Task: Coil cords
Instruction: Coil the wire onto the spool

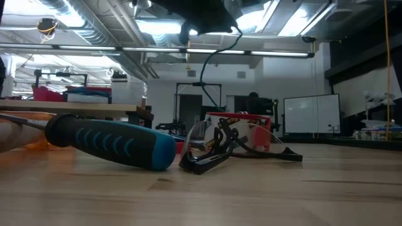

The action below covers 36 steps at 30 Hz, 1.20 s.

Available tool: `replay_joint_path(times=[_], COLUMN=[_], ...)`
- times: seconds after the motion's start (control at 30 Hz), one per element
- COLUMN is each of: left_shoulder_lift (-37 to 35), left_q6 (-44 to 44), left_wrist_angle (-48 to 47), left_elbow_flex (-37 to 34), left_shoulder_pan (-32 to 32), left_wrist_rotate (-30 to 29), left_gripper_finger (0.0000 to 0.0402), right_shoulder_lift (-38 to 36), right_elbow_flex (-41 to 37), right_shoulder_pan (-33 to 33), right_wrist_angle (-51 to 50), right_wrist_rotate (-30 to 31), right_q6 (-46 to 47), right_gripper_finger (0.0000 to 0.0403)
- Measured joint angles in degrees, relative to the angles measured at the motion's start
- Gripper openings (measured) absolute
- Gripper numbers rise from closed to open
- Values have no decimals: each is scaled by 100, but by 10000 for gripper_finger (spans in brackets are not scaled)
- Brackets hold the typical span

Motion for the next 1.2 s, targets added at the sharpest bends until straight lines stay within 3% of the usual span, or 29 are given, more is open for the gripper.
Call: replay_joint_path(times=[0.33, 0.87, 1.2], left_shoulder_lift=[641, 648, 648], left_q6=[173, 143, 147], left_wrist_angle=[1356, 1455, 1455], left_elbow_flex=[0, 0, 0], left_shoulder_pan=[47, -43, -19], left_wrist_rotate=[22, 18, 5], left_gripper_finger=[72, 72, 72], right_shoulder_lift=[0, 2, 2], right_elbow_flex=[0, 0, 0], right_shoulder_pan=[0, -2, 0], right_wrist_angle=[54, 31, 28], right_wrist_rotate=[-305, -1295, -1340], right_q6=[-2, 0, 0], right_gripper_finger=[1, 1, 1])
